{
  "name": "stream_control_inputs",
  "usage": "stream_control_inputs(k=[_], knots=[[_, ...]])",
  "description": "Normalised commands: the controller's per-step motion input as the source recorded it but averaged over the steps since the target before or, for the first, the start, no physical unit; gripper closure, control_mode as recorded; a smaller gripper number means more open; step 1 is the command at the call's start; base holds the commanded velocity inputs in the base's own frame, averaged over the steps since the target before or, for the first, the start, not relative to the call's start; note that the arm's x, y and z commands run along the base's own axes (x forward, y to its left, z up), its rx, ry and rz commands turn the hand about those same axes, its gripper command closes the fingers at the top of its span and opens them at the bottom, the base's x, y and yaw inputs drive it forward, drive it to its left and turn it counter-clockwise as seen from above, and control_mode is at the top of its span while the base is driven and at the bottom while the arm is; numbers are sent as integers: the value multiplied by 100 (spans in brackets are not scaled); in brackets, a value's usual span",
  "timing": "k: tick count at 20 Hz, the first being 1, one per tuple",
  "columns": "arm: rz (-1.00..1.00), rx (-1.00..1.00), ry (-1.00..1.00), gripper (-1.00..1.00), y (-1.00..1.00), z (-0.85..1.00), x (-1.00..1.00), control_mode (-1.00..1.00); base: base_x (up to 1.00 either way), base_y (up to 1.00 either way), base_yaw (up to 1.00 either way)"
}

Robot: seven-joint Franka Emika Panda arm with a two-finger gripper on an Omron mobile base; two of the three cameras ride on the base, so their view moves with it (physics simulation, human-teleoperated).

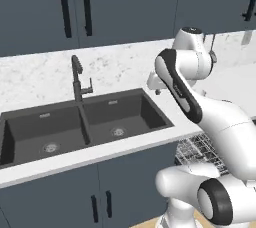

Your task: Pick up the cup and bowl from the counter, place them in the dishwasher, and close the dishwasher door.

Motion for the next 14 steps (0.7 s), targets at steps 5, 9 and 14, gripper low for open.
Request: stream_control_inputs(k=[5,9,14], knots=[[0,0,0,-100,0,0,0,100,-2,21,-66],[0,0,0,-100,0,0,0,100,-1,26,-65],[0,0,0,-100,0,0,0,100,0,43,-56]])
